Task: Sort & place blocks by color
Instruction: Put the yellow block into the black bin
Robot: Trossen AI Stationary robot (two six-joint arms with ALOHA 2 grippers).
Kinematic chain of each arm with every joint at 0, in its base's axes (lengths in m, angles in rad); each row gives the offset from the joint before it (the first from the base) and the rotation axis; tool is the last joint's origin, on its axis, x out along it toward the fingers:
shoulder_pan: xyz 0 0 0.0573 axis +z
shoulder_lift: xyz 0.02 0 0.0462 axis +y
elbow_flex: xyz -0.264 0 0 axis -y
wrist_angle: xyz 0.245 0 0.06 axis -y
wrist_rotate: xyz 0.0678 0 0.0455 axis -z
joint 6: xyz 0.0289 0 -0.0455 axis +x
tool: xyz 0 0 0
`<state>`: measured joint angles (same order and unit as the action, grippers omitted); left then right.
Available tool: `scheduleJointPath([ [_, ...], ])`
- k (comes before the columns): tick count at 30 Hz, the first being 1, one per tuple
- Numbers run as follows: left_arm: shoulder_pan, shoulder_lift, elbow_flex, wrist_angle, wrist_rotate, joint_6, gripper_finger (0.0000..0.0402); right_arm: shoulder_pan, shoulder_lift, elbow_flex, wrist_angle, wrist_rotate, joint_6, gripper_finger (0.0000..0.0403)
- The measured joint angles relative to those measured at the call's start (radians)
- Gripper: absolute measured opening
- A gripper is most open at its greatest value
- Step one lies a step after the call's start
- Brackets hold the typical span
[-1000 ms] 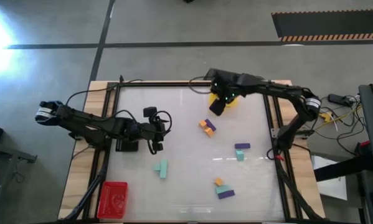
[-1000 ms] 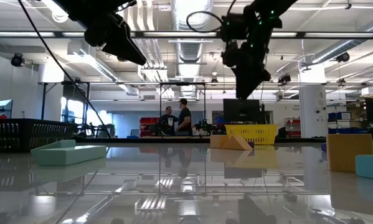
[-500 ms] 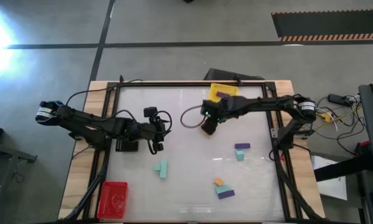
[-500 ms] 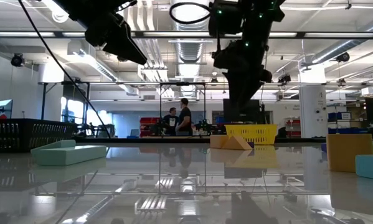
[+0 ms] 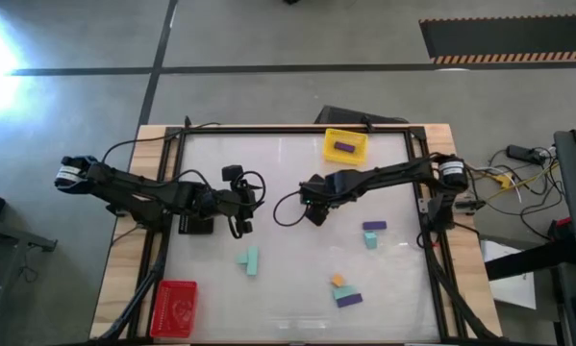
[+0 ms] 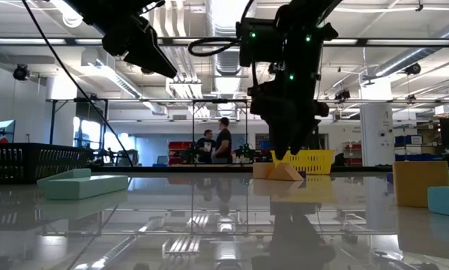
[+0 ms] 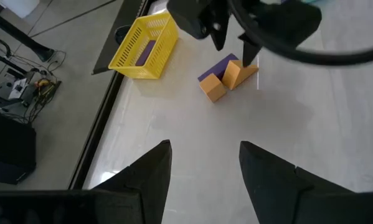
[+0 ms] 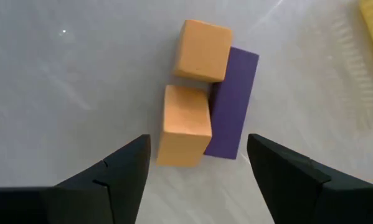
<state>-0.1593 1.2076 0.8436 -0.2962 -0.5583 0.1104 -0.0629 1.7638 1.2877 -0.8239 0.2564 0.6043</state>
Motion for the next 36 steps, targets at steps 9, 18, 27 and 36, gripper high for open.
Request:
scheduleJointPath([
  [9,0.000,0.000,0.000,0.000,0.000,0.000,0.0173,0.000,0.056,0.000,0.031,0.007,0.017,0.0257],
  [18,0.000,0.000,0.000,0.000,0.000,0.000,0.0173,0.000,0.069,0.000,0.068,0.007,0.027,0.0237],
  [27,0.000,0.000,0.000,0.000,0.001,0.001,0.0173,0.000,0.069,0.000,0.075,0.005,0.034,0.0172],
  [36,0.000,0.000,0.000,0.000,0.001,0.001,0.0173,0.000,0.066,0.000,0.074,-0.001,0.044,0.0112],
])
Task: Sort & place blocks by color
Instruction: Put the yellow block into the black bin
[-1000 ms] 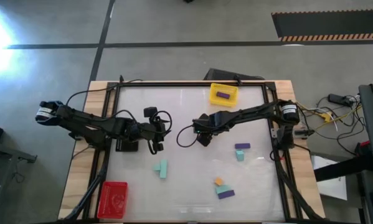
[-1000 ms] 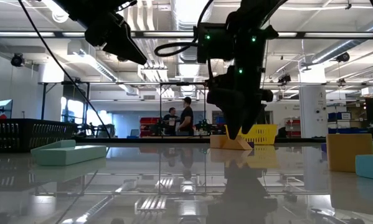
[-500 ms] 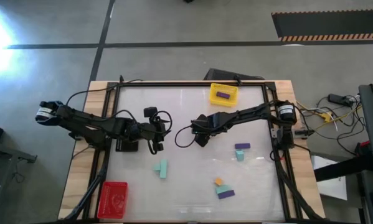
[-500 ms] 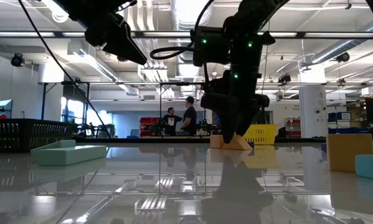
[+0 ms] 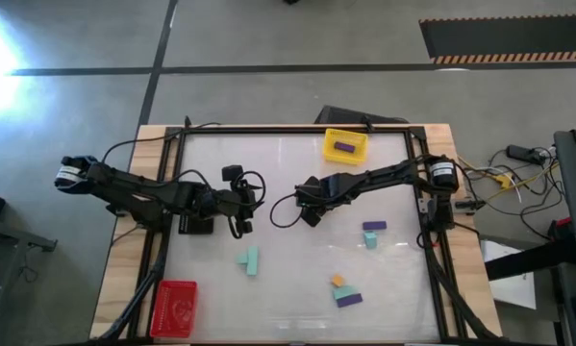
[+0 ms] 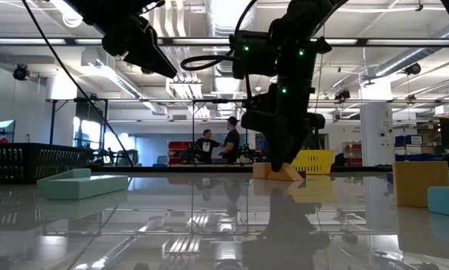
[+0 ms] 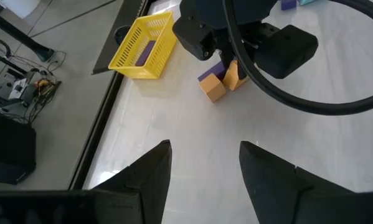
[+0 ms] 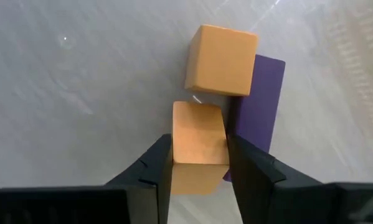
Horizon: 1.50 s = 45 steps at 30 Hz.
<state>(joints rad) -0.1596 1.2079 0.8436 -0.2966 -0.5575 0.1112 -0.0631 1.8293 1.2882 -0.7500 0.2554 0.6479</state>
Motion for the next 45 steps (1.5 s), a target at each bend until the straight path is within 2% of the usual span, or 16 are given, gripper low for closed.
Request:
scheduleJointPath([
  [7,0.000,0.000,0.000,0.001,0.001,0.000,0.0173,0.008,-0.029,0.000,-0.015,0.003,-0.016,0.0119],
  [13,0.000,0.000,0.000,0.043,0.042,0.000,0.0173,0.066,-0.122,0.000,-0.022,0.015,-0.078,0.0113],
  [18,0.000,0.000,0.000,0.122,0.115,-0.001,0.0173,0.147,-0.226,-0.024,0.003,0.109,-0.139,0.0113],
  [21,-0.001,0.000,-0.011,0.211,0.162,-0.026,0.0173,0.204,-0.303,-0.071,0.085,0.186,-0.189,0.0113],
  [25,-0.013,0.000,-0.077,0.418,0.212,-0.052,0.0173,0.272,-0.424,-0.187,0.357,0.217,-0.290,0.0113],
  [32,-0.036,0.000,-0.196,0.814,0.244,-0.055,0.0173,0.340,-0.590,-0.504,1.114,0.198,-0.566,0.0113],
  [37,-0.045,0.003,-0.254,1.013,0.254,-0.077,0.0173,0.339,-0.581,-0.662,1.613,0.031,-0.671,0.0113],
  [40,-0.045,0.023,-0.269,1.103,0.273,-0.080,0.0173,0.338,-0.560,-0.694,1.733,0.002,-0.699,0.0113],
  [45,-0.047,0.106,-0.258,1.229,0.323,-0.084,0.0173,0.338,-0.528,-0.693,1.755,-0.001,-0.723,0.0113],
])
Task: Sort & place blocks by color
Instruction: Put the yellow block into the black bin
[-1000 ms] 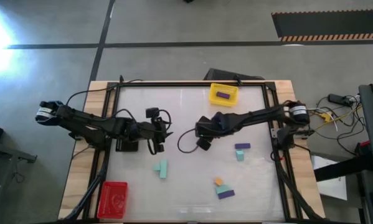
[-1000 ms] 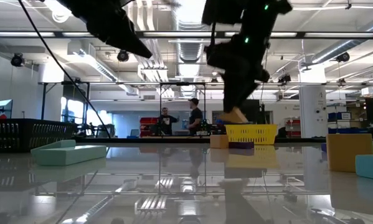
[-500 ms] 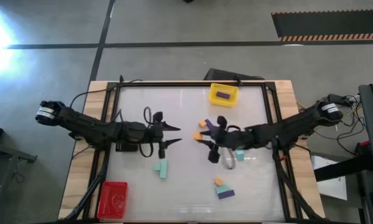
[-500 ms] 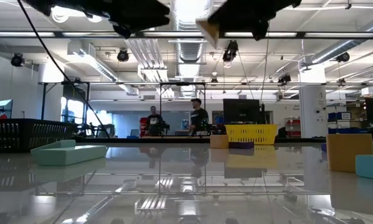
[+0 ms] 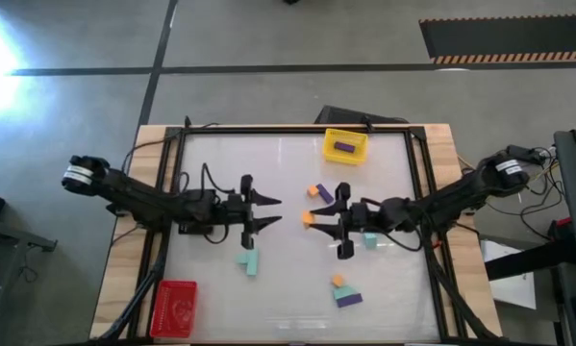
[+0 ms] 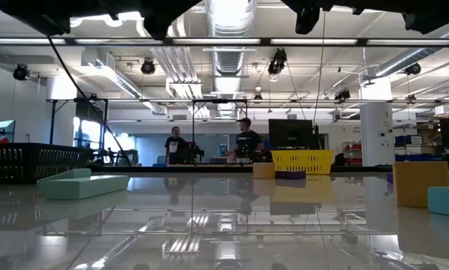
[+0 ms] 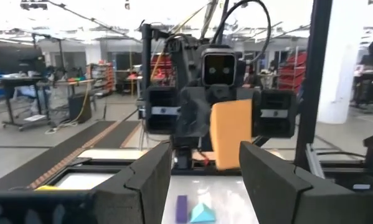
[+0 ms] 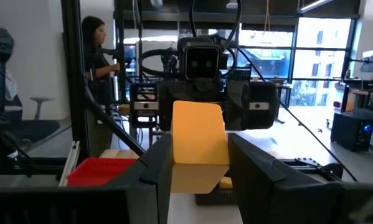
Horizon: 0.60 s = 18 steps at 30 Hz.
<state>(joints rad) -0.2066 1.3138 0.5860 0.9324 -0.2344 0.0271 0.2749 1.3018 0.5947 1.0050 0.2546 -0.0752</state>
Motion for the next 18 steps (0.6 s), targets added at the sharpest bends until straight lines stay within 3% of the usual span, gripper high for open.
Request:
scheduleJointPath([
  [10,-0.002,0.243,0.101,0.196,0.033,-0.060,0.0173,0.000,0.028,0.007,0.003,0.007,-0.039,0.0113],
  [18,-0.003,0.342,0.181,0.197,0.043,-0.076,0.0173,-0.002,0.029,0.004,-0.008,0.017,-0.049,0.0113],
])
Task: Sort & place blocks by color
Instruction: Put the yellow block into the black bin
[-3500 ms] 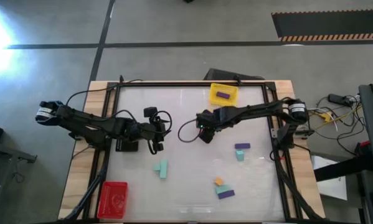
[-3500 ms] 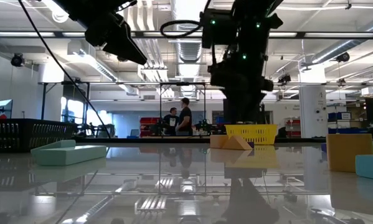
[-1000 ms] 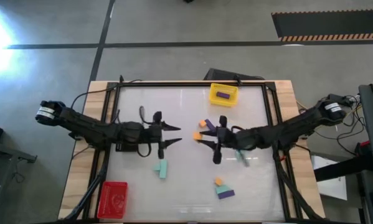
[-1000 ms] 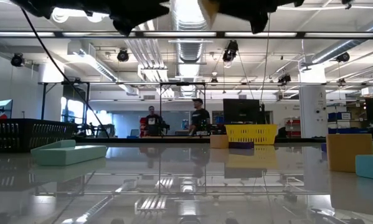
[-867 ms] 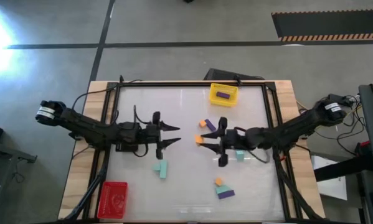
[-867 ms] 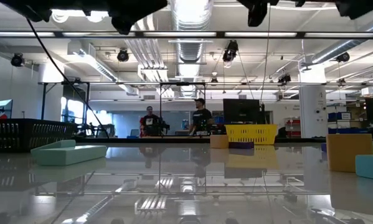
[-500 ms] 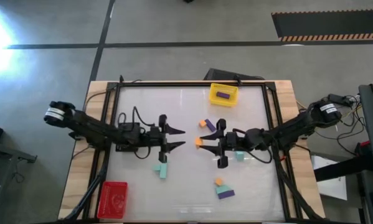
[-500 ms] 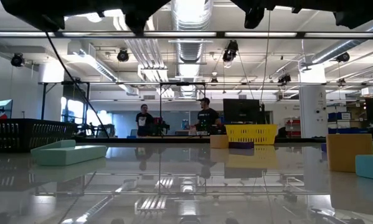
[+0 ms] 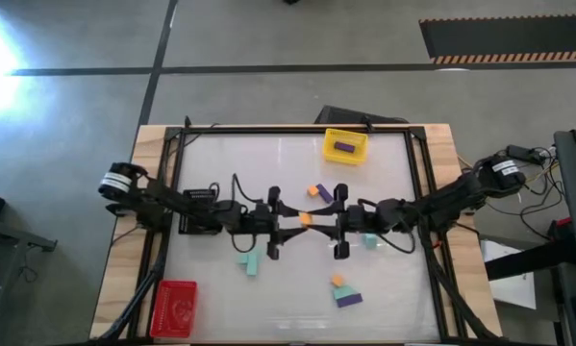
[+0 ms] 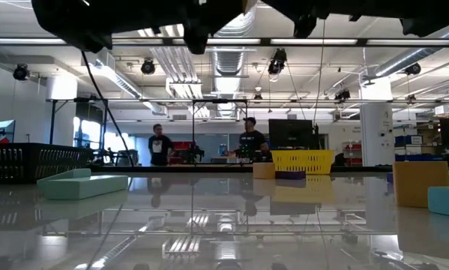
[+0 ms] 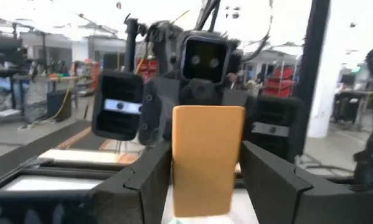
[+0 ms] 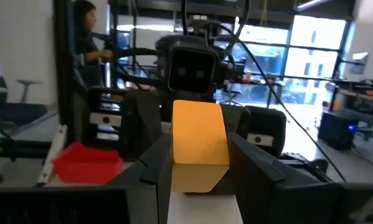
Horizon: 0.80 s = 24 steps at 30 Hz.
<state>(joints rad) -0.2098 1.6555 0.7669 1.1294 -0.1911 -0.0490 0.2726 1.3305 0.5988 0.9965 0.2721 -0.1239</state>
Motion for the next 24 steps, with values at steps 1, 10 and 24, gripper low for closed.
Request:
scheduleJointPath([
  [1,0.000,0.006,0.009,0.002,0.000,0.000,0.0173,0.000,0.000,0.000,0.004,0.001,0.000,0.0113],
  [10,-0.005,0.038,0.038,0.012,0.007,0.002,0.0160,0.000,-0.002,0.002,0.006,-0.011,-0.012,0.0113],
  [24,-0.005,0.037,0.029,-0.003,-0.003,-0.003,0.0123,0.000,-0.009,0.000,-0.007,-0.009,0.019,0.0191],
])
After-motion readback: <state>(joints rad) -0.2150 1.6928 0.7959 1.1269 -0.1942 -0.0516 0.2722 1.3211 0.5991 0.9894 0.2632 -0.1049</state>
